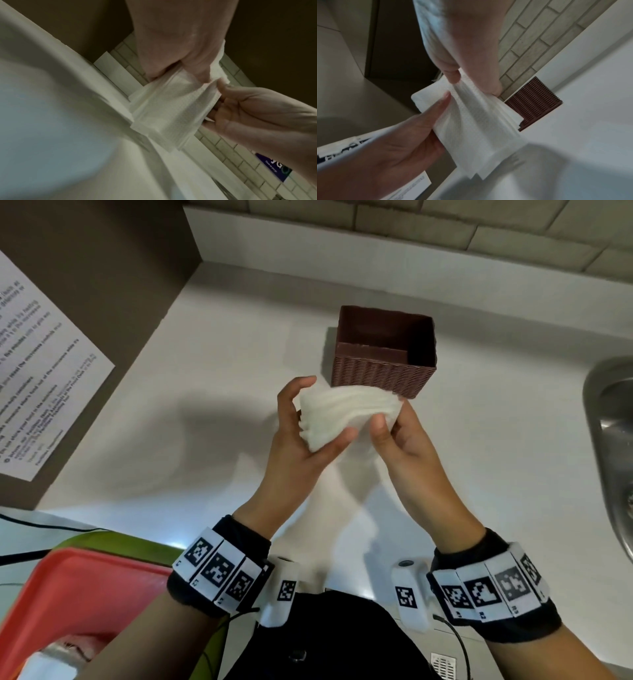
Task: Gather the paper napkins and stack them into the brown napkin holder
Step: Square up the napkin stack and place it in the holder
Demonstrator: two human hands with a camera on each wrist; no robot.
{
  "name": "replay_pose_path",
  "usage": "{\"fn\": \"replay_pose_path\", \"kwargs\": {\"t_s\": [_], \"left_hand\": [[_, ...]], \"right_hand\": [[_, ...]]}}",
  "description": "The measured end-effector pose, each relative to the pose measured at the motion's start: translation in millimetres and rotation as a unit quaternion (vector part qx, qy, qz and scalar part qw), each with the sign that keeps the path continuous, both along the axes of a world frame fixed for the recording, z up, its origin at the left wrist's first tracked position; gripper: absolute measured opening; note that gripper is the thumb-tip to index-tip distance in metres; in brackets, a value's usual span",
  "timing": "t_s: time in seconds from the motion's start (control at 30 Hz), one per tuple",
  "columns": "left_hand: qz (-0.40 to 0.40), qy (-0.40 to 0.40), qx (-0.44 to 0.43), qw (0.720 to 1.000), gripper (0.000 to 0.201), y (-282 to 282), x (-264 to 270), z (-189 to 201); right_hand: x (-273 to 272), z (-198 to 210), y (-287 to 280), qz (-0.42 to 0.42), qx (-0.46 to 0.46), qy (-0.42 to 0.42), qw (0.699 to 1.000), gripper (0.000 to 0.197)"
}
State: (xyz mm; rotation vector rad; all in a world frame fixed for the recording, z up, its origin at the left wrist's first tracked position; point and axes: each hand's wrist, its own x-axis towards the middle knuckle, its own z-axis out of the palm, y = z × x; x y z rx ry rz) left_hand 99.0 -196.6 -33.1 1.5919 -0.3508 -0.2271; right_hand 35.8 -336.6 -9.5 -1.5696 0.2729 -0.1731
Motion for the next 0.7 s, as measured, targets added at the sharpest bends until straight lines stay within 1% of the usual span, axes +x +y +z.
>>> {"fn": "replay_pose_path", "kwargs": {"t_s": [0.03,0.1,0.17,0.2,0.27,0.3,0.37,0.43,0.47,0.53,0.6,0.67,0.7], "left_hand": [[-0.006,0.000,-0.005,1.000,0.075,1,-1,-5],[-0.006,0.002,0.012,1.000,0.083,2,-3,-15],[-0.005,0.009,0.041,0.999,0.086,0,-4,-22],[-0.007,0.017,0.053,0.998,0.084,-1,-3,-23],[0.001,0.038,0.057,0.998,0.068,-3,1,-21],[0.014,0.044,0.054,0.997,0.058,-4,5,-17],[0.043,0.058,0.043,0.996,0.045,-4,13,-9],[0.062,0.102,-0.001,0.993,0.034,-3,22,-2],[0.066,0.126,-0.023,0.990,0.030,-1,25,1],[0.084,0.158,-0.046,0.983,0.030,0,30,4],[0.113,0.169,-0.058,0.977,0.034,1,32,6],[0.134,0.174,-0.077,0.973,0.035,2,32,7],[0.143,0.179,-0.088,0.970,0.033,2,32,7]], "right_hand": [[-2,-4,1,0.005,-0.001,-0.005,1.000,0.051],[-4,-14,2,0.006,0.004,0.000,1.000,0.066],[-2,-21,5,-0.003,0.010,0.019,1.000,0.079],[0,-23,7,-0.008,0.009,0.025,1.000,0.082],[5,-22,8,-0.016,-0.007,0.024,1.000,0.081],[8,-20,8,-0.022,-0.015,0.025,0.999,0.076],[13,-16,5,-0.037,-0.011,0.029,0.999,0.061],[16,-13,0,-0.039,0.008,0.043,0.998,0.052],[16,-12,-2,-0.032,0.012,0.057,0.998,0.051],[12,-14,-4,-0.011,0.016,0.097,0.995,0.061],[4,-19,-5,0.006,0.055,0.128,0.990,0.074],[-5,-25,-5,0.020,0.132,0.150,0.980,0.076],[-9,-28,-4,0.030,0.158,0.159,0.974,0.072]]}}
